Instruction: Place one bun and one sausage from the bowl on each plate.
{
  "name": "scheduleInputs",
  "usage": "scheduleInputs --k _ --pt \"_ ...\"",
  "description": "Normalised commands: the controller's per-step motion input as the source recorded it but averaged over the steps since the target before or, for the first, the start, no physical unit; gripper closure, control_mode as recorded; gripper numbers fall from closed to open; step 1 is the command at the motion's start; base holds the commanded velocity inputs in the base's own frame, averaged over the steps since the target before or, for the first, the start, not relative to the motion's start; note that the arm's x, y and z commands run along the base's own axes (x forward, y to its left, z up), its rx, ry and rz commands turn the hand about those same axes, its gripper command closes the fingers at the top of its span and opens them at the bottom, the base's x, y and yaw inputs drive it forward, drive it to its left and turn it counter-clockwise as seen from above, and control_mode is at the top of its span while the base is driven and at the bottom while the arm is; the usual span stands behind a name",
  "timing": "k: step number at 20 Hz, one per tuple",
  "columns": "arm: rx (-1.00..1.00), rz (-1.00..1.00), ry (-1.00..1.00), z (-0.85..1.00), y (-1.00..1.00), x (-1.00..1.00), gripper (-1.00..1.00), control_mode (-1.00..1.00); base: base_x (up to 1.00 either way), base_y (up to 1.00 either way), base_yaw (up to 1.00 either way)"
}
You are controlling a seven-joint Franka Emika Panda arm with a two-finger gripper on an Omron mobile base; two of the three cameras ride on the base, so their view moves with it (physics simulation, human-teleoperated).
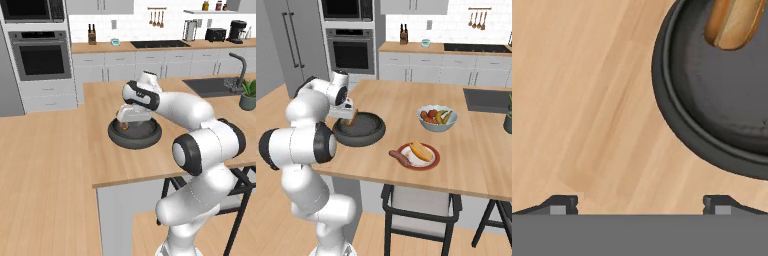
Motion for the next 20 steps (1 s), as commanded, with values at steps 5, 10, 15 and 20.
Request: scheduleInputs --k 5,10,15,20 --pt "-0.14 -0.27 0.00 -0.31 -0.01 0.73 -1.00 -1.00 0.00 0.00 0.00" --pt "-0.05 -0.23 0.00 -0.13 -0.03 0.73 -1.00 -1.00 0.00 0.00 0.00" --pt "-0.02 -0.18 0.02 -0.21 -0.07 0.81 -1.00 -1.00 0.00 0.00 0.00" --pt "0.00 -0.08 0.07 -0.34 -0.01 0.69 -1.00 -1.00 0.00 0.00 0.00"
